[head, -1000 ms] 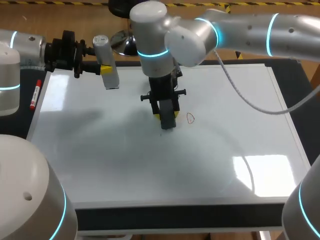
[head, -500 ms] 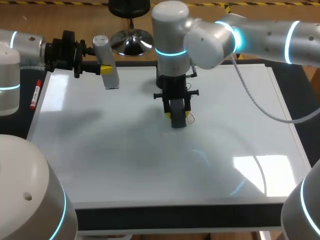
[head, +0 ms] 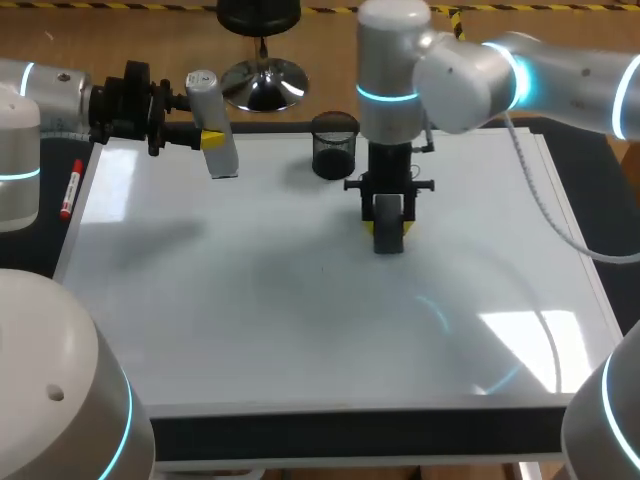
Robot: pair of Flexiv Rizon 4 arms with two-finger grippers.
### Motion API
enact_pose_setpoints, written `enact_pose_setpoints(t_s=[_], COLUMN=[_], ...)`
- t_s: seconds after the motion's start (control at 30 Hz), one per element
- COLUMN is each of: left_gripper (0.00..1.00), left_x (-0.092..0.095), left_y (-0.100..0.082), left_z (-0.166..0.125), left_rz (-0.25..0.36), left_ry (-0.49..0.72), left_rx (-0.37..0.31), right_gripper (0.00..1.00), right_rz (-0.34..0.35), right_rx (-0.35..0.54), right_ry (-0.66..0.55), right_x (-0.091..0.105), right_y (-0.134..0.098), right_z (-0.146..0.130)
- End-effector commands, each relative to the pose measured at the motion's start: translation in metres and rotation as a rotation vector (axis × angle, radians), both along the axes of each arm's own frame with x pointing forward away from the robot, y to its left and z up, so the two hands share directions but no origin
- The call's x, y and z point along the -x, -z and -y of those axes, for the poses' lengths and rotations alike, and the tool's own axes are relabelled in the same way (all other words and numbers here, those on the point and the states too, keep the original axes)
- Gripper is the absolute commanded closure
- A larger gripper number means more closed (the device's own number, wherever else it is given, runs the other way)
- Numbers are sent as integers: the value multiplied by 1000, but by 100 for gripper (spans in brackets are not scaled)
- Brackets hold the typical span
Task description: Pick up the inspection probe, press it on each red-marked spot on the whiteboard one by one, put down the probe, pick up the eraser, and wipe off all the red marks.
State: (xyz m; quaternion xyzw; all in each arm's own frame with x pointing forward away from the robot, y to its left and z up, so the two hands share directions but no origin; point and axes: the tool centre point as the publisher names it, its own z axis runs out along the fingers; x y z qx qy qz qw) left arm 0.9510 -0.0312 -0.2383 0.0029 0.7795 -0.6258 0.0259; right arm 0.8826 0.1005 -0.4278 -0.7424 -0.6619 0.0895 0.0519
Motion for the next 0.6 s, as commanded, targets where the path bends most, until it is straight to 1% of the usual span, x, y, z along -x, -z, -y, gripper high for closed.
enact_pose_setpoints(t_s=[0.03, 0.13, 0.23, 0.4, 0.6], left_gripper=[100, 100, 100, 100, 100], left_x=[-1, -1, -1, -1, -1], left_y=[-1, -1, -1, -1, -1], left_z=[0, 0, 0, 0, 0], left_rz=[0, 0, 0, 0, 0], left_ry=[4, 4, 4, 4, 4], left_rx=[1, 1, 1, 1, 1], right_gripper=[100, 100, 100, 100, 100], right_rz=[9, 5, 21, 29, 64], right_rx=[-32, -19, 5, 44, 70], right_ry=[17, 27, 19, -15, -67], right_x=[15, 16, 16, 9, 1], right_y=[29, 22, 9, -7, -20], right_z=[25, 26, 21, 3, -26])
